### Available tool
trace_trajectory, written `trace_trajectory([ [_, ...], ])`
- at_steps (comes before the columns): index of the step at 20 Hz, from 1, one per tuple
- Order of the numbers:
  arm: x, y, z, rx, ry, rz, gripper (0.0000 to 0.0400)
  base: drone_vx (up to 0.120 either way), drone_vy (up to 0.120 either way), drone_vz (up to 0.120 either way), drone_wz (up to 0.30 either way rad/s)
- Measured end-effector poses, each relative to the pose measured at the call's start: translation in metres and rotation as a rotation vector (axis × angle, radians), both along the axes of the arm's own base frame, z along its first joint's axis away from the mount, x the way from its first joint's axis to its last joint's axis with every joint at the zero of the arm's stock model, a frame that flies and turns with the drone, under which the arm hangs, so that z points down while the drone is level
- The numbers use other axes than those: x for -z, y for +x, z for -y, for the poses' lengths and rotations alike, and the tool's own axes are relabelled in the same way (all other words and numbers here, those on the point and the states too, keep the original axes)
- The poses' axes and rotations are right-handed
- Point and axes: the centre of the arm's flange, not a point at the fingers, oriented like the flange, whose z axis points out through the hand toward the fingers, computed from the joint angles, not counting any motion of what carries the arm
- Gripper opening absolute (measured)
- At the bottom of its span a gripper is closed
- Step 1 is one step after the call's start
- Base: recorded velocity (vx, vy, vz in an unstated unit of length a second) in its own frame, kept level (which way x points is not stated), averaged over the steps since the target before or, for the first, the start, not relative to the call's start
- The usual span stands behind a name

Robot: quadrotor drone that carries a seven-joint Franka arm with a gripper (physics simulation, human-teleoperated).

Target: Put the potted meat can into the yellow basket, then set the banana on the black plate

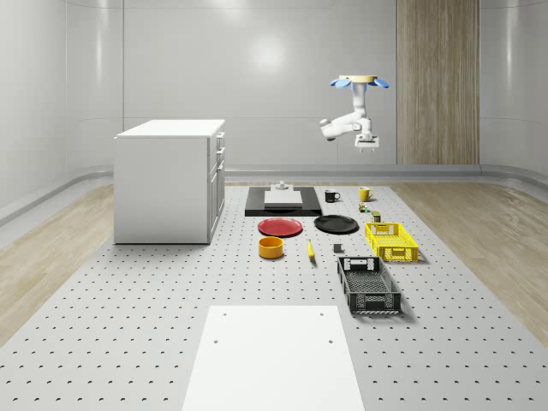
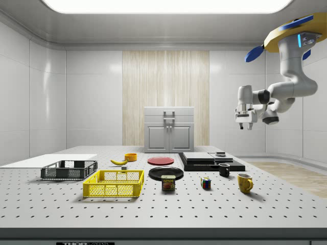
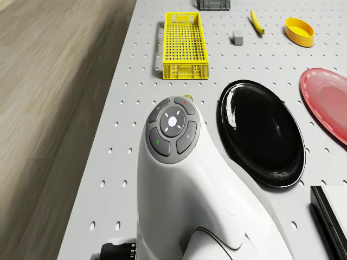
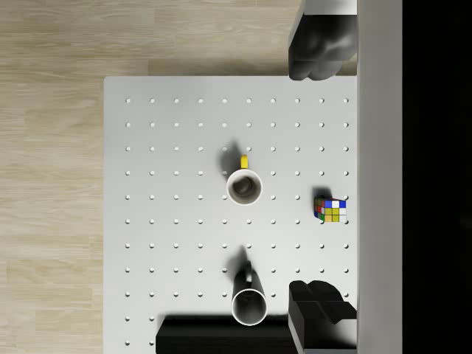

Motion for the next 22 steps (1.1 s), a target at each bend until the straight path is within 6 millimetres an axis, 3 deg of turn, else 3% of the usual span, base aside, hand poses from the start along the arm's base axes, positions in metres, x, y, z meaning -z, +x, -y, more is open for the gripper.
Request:
trace_trajectory([
  [22,0.0,0.0,0.0,0.0,0.0,0.0,0.04,0.12,0.0,-0.116,0.0],
])
